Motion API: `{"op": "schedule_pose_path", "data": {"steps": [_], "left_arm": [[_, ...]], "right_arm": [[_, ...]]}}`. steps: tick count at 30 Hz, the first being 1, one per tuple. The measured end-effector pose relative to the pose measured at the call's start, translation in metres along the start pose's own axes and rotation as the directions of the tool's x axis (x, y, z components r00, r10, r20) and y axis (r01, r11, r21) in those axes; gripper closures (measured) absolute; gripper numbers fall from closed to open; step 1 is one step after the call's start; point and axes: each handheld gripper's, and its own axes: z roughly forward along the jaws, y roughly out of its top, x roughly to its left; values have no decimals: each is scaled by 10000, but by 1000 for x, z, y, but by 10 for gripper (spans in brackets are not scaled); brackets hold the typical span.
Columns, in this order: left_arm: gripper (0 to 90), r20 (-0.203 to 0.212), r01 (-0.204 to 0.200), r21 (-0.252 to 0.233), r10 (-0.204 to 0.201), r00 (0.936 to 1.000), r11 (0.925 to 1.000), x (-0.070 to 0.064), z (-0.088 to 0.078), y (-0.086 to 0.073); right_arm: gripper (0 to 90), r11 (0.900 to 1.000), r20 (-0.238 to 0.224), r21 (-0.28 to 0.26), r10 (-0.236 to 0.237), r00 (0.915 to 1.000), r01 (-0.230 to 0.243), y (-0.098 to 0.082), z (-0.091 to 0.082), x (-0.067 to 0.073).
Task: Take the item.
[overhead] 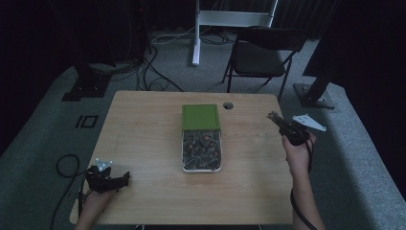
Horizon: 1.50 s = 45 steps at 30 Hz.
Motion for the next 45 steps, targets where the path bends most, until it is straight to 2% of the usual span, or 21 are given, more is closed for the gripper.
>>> {"op": "schedule_pose_path", "data": {"steps": [8,35,41,45], "left_arm": [[17,-1,-2,0,2,10000,10000,0,0,0],[17,-1,0,-2,0,10000,10000,0,0,0],[17,0,0,-2,0,10000,10000,0,0,0],[17,0,0,-1,0,10000,10000,0,0,0]], "right_arm": [[899,9997,74,148,204,9998,-205,-4,5,-6],[890,9938,126,995,494,9987,-505,-23,31,-11],[829,9937,61,989,527,9986,-531,-20,35,-12],[779,9949,-67,899,466,9989,-458,-14,31,-8]]}}
